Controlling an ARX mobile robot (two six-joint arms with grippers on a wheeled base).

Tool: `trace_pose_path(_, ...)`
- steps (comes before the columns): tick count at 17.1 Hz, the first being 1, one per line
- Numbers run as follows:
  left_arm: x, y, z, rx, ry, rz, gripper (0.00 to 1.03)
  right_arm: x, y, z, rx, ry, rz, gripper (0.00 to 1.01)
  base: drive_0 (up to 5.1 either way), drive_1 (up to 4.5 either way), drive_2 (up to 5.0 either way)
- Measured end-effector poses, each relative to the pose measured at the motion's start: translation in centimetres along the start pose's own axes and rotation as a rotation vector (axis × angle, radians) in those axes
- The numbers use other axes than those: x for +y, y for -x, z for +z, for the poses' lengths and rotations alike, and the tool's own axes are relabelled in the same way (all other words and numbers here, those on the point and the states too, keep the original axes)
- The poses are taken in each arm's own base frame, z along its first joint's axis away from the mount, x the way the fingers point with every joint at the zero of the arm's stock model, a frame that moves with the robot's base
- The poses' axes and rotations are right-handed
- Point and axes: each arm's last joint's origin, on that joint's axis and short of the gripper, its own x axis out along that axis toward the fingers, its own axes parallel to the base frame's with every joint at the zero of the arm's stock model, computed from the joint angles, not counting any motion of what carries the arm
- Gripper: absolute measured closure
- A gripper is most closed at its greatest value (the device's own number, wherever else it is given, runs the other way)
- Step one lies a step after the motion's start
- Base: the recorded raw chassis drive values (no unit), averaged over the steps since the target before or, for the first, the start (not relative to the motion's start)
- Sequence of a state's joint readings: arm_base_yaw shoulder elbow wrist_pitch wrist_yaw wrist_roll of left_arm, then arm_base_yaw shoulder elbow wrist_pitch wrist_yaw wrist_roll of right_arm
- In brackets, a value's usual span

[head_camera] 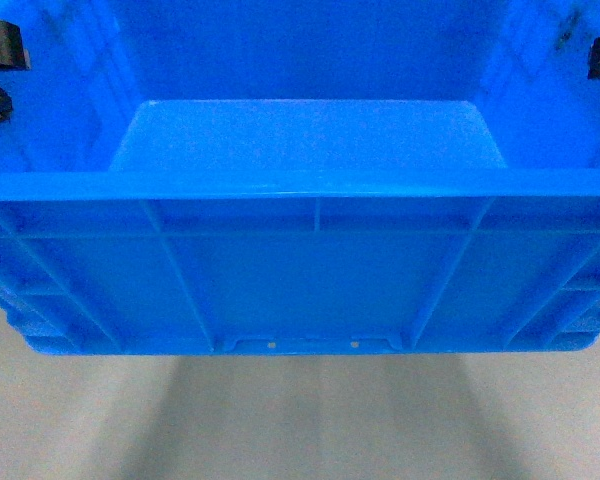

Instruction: Place box next to blue box on left shelf

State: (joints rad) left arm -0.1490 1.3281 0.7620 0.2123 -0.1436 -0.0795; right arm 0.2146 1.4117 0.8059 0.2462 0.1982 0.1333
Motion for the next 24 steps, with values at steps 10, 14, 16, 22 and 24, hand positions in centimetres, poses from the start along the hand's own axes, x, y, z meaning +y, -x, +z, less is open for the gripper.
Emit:
trace_pose_path(10,0.0,0.0,0.03,-0.003,0.0,0.0,0.85,0.0,0.0,0.0,0.0,0.0,0.0,0.84,0.1,4.3,-4.0)
trace_pose_path(14,0.0,0.0,0.04,-0.003,0.0,0.0,0.85,0.0,0.0,0.01,-0.001,0.0,0.0,0.84,0.1,4.3,-4.0)
trace_pose_path(16,0.0,0.0,0.0,0.0,0.0,0.001,0.85,0.0,0.0,0.0,0.0,0.0,0.0,0.84,0.1,4.3,-4.0)
trace_pose_path(22,0.0,0.0,0.03,-0.003,0.0,-0.001,0.85,0.0,0.0,0.01,-0.001,0.0,0.0,0.84,0.1,4.25,-4.1)
trace_pose_path(24,0.0,0.0,0.0,0.0,0.0,0.001,0.85,0.0,0.0,0.0,0.0,0.0,0.0,0.84,0.1,4.28,-4.1)
